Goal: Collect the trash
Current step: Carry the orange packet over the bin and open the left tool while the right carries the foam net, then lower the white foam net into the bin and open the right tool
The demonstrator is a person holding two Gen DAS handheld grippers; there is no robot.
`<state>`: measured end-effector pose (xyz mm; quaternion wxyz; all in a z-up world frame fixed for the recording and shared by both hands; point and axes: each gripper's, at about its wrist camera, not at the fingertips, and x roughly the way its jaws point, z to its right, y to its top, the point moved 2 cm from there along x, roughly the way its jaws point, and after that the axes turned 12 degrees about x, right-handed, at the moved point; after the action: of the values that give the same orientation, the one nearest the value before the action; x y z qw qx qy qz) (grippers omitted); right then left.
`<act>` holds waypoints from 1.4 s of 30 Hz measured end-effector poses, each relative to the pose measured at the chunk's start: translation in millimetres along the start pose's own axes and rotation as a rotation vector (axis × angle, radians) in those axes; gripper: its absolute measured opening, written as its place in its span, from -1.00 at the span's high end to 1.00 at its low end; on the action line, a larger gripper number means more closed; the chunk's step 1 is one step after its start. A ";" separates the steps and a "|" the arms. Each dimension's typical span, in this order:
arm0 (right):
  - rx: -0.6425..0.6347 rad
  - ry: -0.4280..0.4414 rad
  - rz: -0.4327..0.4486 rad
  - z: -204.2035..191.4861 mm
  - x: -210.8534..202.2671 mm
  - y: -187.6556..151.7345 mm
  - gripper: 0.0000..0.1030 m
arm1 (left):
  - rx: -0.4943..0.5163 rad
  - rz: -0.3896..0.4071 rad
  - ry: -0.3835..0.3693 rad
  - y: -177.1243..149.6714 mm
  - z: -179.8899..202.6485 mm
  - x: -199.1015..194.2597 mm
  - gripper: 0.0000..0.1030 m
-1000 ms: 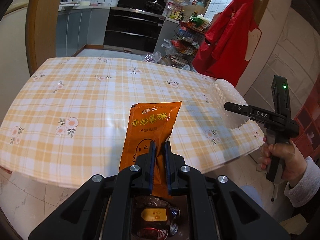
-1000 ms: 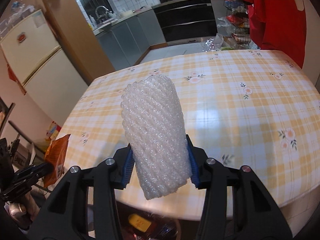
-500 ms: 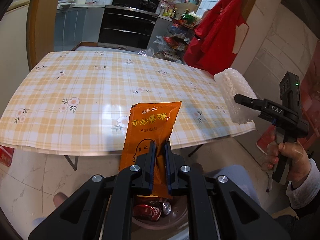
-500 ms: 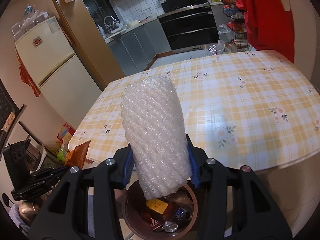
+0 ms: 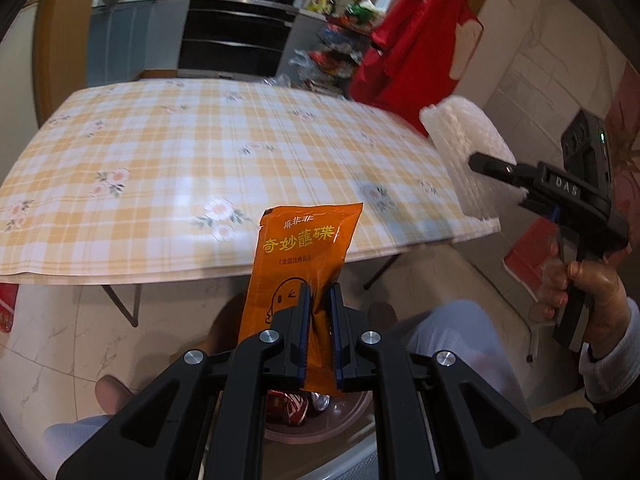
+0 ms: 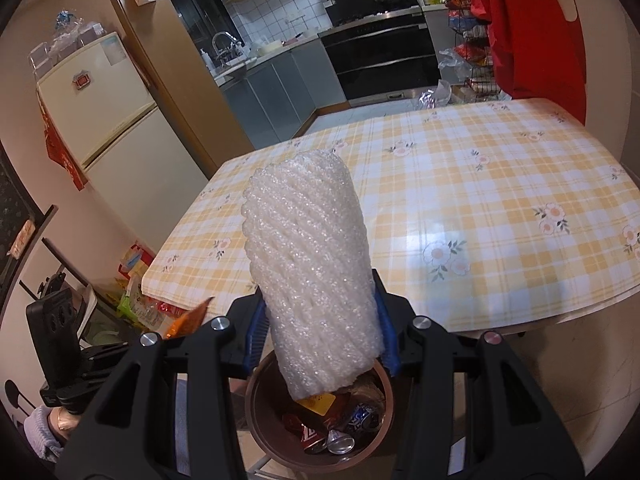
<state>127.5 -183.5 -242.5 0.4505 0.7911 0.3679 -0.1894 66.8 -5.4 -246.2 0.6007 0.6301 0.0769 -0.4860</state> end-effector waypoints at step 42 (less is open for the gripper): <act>-0.128 -0.048 -0.299 -48.8 65.9 -72.9 0.02 | -0.073 0.210 0.362 5.2 -46.6 -85.0 -0.89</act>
<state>114.4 -91.3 -300.4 0.4752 0.6924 0.4821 -0.2495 50.7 73.4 -191.8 0.6470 0.6895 0.1351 -0.2963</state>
